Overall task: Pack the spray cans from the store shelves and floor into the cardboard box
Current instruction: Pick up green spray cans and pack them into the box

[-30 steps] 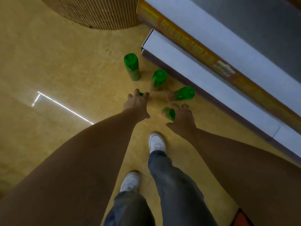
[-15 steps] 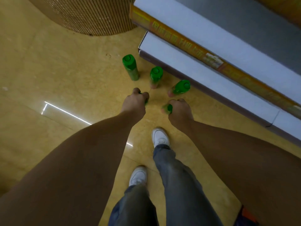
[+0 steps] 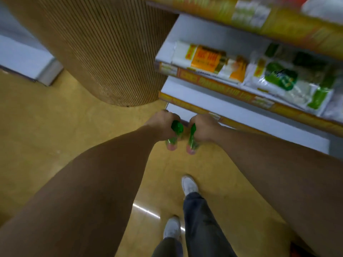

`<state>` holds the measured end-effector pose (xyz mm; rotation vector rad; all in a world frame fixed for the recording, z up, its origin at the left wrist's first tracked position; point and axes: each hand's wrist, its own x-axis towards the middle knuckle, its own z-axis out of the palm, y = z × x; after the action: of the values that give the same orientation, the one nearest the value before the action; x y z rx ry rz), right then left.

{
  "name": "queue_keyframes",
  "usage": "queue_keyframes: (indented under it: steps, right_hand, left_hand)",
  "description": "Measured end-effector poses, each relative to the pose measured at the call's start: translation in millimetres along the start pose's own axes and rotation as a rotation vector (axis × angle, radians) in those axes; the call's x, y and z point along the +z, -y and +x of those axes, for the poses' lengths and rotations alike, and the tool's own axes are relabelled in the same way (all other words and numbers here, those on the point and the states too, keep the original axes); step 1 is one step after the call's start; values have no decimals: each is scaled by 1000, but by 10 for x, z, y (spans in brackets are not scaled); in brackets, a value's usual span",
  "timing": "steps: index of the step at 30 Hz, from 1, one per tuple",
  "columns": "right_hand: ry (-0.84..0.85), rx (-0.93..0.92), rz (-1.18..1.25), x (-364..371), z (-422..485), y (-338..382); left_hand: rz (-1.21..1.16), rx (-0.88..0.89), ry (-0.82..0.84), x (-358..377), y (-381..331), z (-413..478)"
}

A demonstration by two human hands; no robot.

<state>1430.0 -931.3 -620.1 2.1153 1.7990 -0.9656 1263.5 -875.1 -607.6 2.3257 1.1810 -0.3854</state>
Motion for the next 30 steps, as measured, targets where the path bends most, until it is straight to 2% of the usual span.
queue_keyframes:
  steps: [10, 16, 23, 30]
  right_hand:
    - [-129, -53, -84, -1417, -1509, 641]
    - [-163, 35, 21, -2076, -2496, 831]
    - [-311, 169, 101, -2700, -3628, 563]
    - [-416, 360, 108, -2920, -4638, -108]
  left_hand:
    - [177, 196, -184, -1681, -694, -1129]
    - [243, 304, -265, -2460, -1330, -1777]
    - [245, 419, -296, -3056, -2291, -2277]
    - [228, 625, -319, -3110, -3443, -2435]
